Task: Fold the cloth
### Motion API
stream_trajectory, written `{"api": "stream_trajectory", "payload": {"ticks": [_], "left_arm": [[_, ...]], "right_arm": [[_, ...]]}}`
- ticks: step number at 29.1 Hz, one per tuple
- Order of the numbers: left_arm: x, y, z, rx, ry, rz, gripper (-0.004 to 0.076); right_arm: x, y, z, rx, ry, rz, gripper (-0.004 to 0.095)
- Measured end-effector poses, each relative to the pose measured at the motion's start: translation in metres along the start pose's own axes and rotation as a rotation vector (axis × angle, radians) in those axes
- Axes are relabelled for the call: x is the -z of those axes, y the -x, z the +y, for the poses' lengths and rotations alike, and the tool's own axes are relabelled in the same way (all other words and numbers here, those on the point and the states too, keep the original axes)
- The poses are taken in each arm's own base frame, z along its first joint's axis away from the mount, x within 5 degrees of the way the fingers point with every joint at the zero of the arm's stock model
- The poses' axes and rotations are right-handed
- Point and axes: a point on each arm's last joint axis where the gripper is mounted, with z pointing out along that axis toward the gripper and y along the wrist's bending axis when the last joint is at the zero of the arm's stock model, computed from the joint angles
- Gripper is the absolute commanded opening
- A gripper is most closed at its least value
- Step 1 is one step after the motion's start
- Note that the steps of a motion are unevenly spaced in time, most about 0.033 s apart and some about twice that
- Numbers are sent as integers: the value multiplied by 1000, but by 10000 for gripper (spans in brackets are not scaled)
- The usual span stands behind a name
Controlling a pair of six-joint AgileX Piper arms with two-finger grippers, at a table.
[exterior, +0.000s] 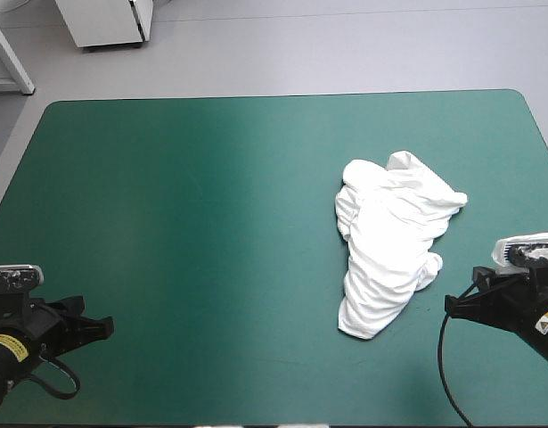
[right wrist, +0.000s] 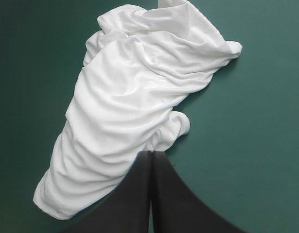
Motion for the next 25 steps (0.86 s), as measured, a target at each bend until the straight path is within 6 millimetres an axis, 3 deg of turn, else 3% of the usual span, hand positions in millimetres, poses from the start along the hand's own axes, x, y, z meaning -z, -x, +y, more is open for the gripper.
{"api": "stream_trajectory", "payload": {"ticks": [16,20,25], "left_arm": [[0,0,0,0,0,0,-9],[0,0,0,0,0,0,-9],[0,0,0,0,0,0,-9]], "right_arm": [[4,4,1,-100,1,2,-14],[7,22,2,-108,3,28,27],[4,61,3,-48,6,44,207]]}}
